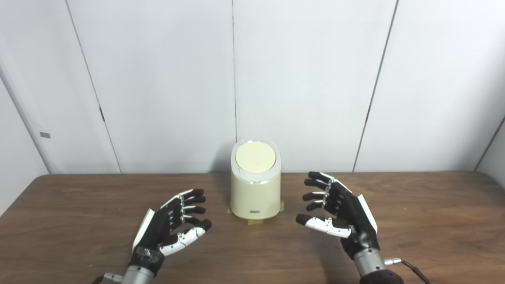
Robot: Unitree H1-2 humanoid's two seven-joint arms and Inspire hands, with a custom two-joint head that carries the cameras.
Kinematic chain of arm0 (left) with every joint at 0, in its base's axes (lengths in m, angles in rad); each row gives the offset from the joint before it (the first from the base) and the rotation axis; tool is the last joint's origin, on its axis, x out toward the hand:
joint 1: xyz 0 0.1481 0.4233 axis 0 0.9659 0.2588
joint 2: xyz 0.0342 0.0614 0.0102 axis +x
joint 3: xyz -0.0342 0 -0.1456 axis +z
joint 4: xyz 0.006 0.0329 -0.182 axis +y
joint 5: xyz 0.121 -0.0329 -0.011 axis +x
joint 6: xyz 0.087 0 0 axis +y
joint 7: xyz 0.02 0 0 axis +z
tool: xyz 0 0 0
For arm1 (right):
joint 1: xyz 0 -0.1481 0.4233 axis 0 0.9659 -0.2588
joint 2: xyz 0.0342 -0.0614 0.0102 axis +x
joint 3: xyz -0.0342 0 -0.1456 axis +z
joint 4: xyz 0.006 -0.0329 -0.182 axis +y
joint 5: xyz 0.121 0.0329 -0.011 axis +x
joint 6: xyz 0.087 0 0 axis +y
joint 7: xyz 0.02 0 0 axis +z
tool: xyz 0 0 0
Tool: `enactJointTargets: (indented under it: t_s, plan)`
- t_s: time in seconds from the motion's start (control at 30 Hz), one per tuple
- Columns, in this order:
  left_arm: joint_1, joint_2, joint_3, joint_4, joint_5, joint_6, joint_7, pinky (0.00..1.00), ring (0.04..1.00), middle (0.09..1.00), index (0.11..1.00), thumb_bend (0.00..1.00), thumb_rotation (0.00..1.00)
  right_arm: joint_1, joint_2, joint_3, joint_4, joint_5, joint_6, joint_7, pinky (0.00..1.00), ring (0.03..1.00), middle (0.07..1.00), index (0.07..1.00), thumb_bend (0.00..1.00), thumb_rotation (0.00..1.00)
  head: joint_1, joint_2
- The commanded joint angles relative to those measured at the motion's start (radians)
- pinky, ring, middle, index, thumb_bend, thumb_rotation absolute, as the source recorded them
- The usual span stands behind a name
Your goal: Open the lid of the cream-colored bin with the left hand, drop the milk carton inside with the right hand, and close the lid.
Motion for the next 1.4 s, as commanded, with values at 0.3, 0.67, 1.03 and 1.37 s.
enactJointTargets:
  t_s: [0.3,0.67,1.03,1.37]
  plan:
    - [-0.029,-0.007,0.009,-0.039,-0.015,-0.011,0.022,0.61,0.720,0.785,0.789,0.71,0.27,-0.050,0.001,0.006,-0.024,0.003,-0.041,0.007,0.49,0.611,0.735,0.740,0.76,0.14,0.004,0.003]
    - [0.000,-0.016,0.002,-0.081,-0.006,0.002,0.026,0.60,0.708,0.778,0.787,0.68,0.23,-0.010,0.000,0.013,-0.091,-0.012,-0.008,0.010,0.51,0.614,0.736,0.745,0.75,0.16,0.002,0.021]
    - [-0.010,-0.013,-0.001,-0.072,-0.010,0.012,0.021,0.59,0.705,0.776,0.787,0.67,0.22,-0.002,-0.006,0.013,-0.084,-0.007,0.003,0.023,0.50,0.612,0.739,0.741,0.76,0.14,0.004,0.028]
    - [-0.015,-0.009,0.002,-0.062,-0.002,0.003,0.025,0.61,0.715,0.783,0.799,0.69,0.25,-0.011,-0.009,0.013,-0.059,-0.009,-0.028,0.028,0.49,0.601,0.733,0.737,0.76,0.13,0.005,0.021]
